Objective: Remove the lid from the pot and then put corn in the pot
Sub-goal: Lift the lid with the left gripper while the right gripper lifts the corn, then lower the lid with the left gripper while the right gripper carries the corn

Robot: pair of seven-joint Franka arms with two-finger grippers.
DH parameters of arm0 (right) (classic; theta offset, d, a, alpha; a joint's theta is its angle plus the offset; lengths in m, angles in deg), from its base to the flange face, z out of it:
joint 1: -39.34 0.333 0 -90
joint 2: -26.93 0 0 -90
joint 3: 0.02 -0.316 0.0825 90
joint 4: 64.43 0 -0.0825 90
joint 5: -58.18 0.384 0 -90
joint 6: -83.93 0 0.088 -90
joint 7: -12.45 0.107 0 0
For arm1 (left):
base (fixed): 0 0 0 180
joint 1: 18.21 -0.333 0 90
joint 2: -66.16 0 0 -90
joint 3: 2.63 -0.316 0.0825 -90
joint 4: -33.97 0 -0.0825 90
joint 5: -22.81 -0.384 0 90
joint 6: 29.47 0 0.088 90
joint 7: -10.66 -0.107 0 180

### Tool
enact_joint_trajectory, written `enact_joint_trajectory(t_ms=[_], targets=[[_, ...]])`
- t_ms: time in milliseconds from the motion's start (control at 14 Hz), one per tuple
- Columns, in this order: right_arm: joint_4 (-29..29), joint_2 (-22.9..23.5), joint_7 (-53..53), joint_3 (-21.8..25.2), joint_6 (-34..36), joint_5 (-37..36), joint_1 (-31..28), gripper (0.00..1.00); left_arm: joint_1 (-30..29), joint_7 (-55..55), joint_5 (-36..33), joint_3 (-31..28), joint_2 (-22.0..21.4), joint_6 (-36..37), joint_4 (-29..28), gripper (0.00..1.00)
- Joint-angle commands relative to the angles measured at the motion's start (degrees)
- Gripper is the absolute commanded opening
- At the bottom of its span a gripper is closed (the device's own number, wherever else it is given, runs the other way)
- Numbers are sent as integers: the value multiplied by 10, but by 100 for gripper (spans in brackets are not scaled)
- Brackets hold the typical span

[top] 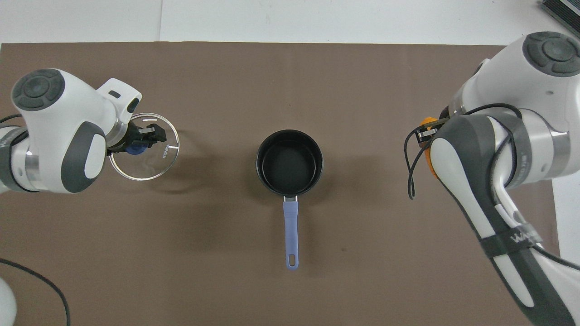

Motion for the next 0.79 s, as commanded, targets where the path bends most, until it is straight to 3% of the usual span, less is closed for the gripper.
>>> enact_joint_trajectory(t_ms=[0, 143, 357, 571, 643, 714], targets=[[-27, 25, 62, -16, -2, 4, 12, 0, -52, -85, -3, 8, -21, -46, -47, 0], [-74, 65, 149, -56, -7, 1, 26, 0, -100, -157, -2, 8, -6, -99, -59, 0], [-147, 120, 240, -61, -1, 3, 82, 0, -142, -253, 16, 9, 20, -127, -58, 0], [-161, 142, 296, -69, -11, 15, 124, 0, -165, -396, 39, 8, 34, -136, -58, 1], [-164, 155, 297, -70, -15, 17, 133, 0, -166, -400, 39, 8, 34, -136, -57, 69], [-164, 166, 298, -70, -29, 17, 143, 0, -164, -403, 39, 8, 35, -133, -54, 100]])
